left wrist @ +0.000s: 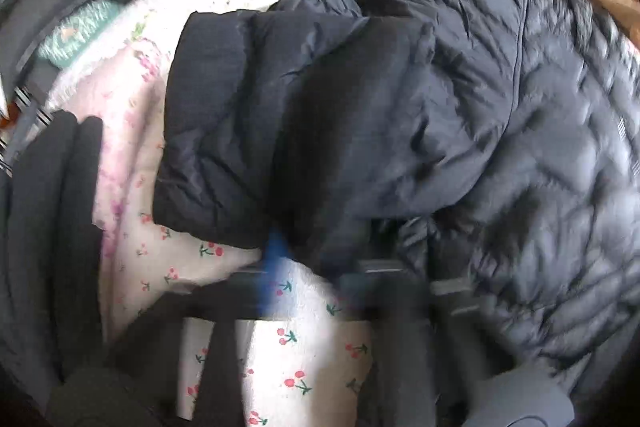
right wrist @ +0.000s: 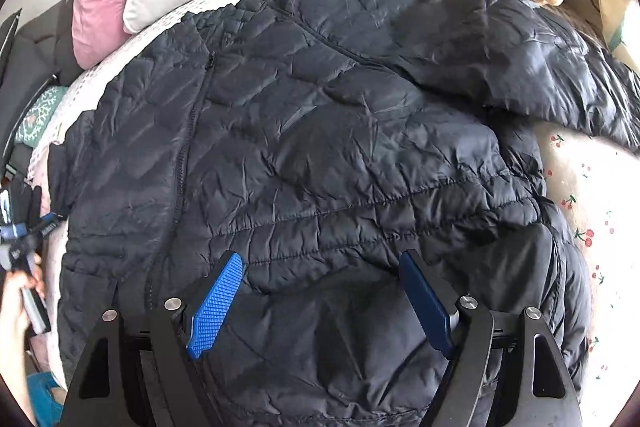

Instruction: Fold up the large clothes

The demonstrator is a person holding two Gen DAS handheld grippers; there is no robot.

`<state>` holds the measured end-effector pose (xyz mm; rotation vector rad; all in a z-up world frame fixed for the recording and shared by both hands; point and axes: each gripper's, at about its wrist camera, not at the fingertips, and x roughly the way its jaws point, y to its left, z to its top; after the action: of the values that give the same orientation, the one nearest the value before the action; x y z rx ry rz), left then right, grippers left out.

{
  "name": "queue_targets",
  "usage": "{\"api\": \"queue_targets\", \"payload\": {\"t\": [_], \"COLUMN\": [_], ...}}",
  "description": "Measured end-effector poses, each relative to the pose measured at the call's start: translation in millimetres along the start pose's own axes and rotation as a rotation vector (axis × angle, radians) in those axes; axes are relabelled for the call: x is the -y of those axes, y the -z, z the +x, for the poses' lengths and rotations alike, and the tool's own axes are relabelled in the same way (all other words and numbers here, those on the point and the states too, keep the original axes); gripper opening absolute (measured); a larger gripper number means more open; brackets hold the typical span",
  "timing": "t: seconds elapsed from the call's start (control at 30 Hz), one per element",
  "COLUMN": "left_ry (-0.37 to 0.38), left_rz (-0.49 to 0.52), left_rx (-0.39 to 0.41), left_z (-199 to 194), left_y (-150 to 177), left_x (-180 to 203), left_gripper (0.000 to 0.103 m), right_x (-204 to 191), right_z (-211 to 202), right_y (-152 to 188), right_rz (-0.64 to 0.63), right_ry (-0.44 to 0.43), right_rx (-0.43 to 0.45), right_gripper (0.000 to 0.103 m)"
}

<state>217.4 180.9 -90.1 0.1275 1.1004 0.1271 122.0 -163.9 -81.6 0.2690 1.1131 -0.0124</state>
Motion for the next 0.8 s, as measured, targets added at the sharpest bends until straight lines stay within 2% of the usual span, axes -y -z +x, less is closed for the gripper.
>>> {"api": "queue_targets", "payload": {"t": [0.13, 0.23, 0.33, 0.43, 0.5, 0.6, 0.7, 0.8], "left_ry": [-0.043, -0.123, -0.209, -0.233, -0.201, -0.12, -0.037, 0.077], "left_rz": [-0.117, -0.227, -0.352, -0.483, -0.56, -0.652, -0.672, -0.659], "left_rx": [0.176, 0.267, 0.281, 0.264, 0.269, 0.328, 0.411, 0.488], "left_z": [-56, -94, -109, -110, -109, -123, -149, -184], "left_y": [-20, -39, -48, -44, -36, -29, -42, -63], "left_x": [-44, -103, -166, -218, -236, -250, -246, -228], "left_gripper": [0.006, 0.006, 0.006, 0.005, 0.005, 0.005, 0.005, 0.005], "right_x": [1, 0, -2, -7, -13, -25, -36, -47], "right_z": [0, 0, 1, 2, 4, 8, 12, 10], "right_y": [0, 1, 1, 0, -1, -2, -4, -6], "right_rz": [0.003, 0.002, -0.002, -0.006, -0.018, -0.038, -0.04, -0.056], "right_ry": [0.0, 0.006, 0.012, 0.02, 0.029, 0.036, 0.011, -0.017], "right_rx": [-0.004, -0.004, 0.001, 0.014, 0.03, 0.043, 0.039, 0.056], "right_gripper": [0.082, 0.082, 0.082, 0.082, 0.082, 0.082, 0.082, 0.082]}}
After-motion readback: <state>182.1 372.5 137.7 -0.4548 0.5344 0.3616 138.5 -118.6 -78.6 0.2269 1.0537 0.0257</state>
